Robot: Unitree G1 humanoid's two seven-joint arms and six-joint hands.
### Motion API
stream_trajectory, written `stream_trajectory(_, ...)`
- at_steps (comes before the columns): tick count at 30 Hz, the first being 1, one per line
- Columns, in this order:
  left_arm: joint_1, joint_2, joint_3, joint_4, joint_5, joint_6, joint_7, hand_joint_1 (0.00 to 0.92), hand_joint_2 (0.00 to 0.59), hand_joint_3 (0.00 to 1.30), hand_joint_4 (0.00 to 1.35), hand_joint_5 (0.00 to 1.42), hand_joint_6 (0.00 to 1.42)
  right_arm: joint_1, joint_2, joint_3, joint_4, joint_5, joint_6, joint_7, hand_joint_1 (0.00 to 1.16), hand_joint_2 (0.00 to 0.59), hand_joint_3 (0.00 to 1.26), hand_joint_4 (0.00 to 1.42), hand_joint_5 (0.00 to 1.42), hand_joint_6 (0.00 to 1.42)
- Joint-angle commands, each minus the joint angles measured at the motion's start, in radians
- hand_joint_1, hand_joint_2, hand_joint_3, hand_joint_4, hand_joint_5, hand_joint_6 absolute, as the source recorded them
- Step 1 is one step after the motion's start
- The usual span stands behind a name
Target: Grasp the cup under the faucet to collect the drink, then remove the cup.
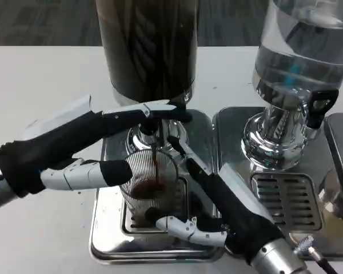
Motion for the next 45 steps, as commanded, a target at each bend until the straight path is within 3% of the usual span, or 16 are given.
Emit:
stream_trajectory(1, 0.021, 0.012, -0.01, -0.023, -0.009, 0.008, -0.02, 0.0, 0.076, 0.21, 0.1, 0.11, 0.04, -0.023, 0.01, 0.009, 0.025, -0.008, -0.007, -0.015, 0.6, 0.194, 0.0, 0.0, 0.0, 0.03)
stream_trajectory(24, 0.031, 0.012, -0.005, -0.031, -0.006, 0.014, -0.002, 0.0, 0.078, 0.21, 0.11, 0.12, 0.04, -0.075, 0.038, 0.022, 0.077, -0.03, 0.009, -0.03, 0.59, 0.21, 0.0, 0.0, 0.0, 0.03)
stream_trajectory(33, 0.061, 0.006, 0.04, -0.043, -0.005, 0.013, 0.061, 0.0, 0.074, 0.19, 0.1, 0.12, 0.04, -0.08, 0.044, 0.02, 0.083, -0.028, 0.014, -0.028, 0.59, 0.21, 0.0, 0.0, 0.0, 0.03)
stream_trajectory(45, 0.12, -0.026, 0.151, -0.058, 0.063, -0.02, 0.218, 0.0, 0.067, 0.18, 0.1, 0.12, 0.06, -0.101, 0.046, 0.016, 0.114, -0.026, 0.0, -0.035, 0.59, 0.21, 0.0, 0.0, 0.0, 0.03)
